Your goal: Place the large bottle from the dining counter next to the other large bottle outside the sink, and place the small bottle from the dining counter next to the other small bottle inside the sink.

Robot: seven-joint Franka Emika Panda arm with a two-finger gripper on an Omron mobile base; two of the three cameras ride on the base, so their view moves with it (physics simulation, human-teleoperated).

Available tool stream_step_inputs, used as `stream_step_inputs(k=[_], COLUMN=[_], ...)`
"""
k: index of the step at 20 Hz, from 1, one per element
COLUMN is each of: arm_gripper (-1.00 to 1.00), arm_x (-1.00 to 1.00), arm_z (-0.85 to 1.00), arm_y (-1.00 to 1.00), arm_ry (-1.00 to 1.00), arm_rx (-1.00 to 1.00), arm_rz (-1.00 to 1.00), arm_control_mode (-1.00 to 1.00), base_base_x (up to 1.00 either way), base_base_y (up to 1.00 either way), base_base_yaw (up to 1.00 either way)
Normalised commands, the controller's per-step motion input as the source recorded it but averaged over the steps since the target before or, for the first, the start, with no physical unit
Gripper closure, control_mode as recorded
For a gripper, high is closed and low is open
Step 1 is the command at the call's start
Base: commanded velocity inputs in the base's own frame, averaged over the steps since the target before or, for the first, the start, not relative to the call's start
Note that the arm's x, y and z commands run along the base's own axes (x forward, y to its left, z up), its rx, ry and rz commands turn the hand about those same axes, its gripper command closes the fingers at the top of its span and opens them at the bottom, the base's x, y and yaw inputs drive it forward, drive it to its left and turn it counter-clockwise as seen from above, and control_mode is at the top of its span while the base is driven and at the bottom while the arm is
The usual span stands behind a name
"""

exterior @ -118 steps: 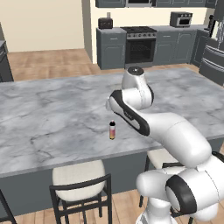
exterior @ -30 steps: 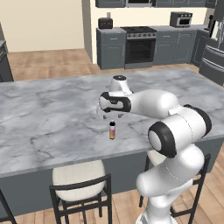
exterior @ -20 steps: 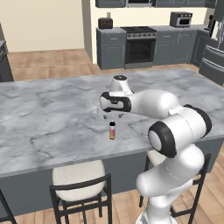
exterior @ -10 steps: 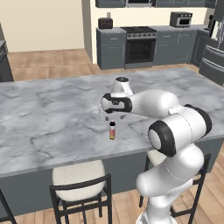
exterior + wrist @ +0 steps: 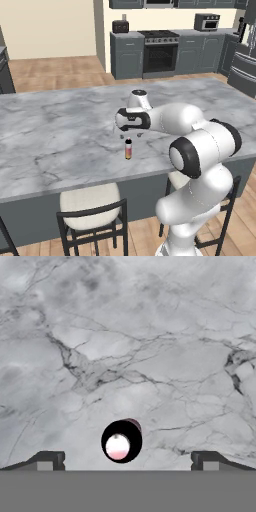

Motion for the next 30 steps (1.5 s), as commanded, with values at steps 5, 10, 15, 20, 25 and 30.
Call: stream_step_inputs(k=[5, 10, 15, 20, 25, 30], arm_gripper=[-1.0, -1.0, -1.0, -1.0, -1.0, -1.0], arm_x=[0.06, 0.09, 0.0, 0.0, 0.0, 0.0], arm_z=[-0.1, 0.0, 0.0, -0.09, -0.18, -0.09], arm_y=[0.01, 0.01, 0.03, 0.02, 0.0, 0.0], arm_ry=[0.02, 0.03, 0.01, 0.0, 0.0, 0.0], arm_rx=[0.0, 0.0, 0.0, 0.0, 0.0, 0.0], arm_rz=[0.0, 0.0, 0.0, 0.0, 0.0, 0.0], arm_control_mode=[-1.0, -1.0, -1.0, -1.0, -1.0, -1.0], base_base_x=[0.0, 0.0, 0.0, 0.0, 0.0, 0.0], base_base_y=[0.0, 0.0, 0.0, 0.0, 0.0, 0.0], base_base_yaw=[0.0, 0.0, 0.0, 0.0, 0.0, 0.0])
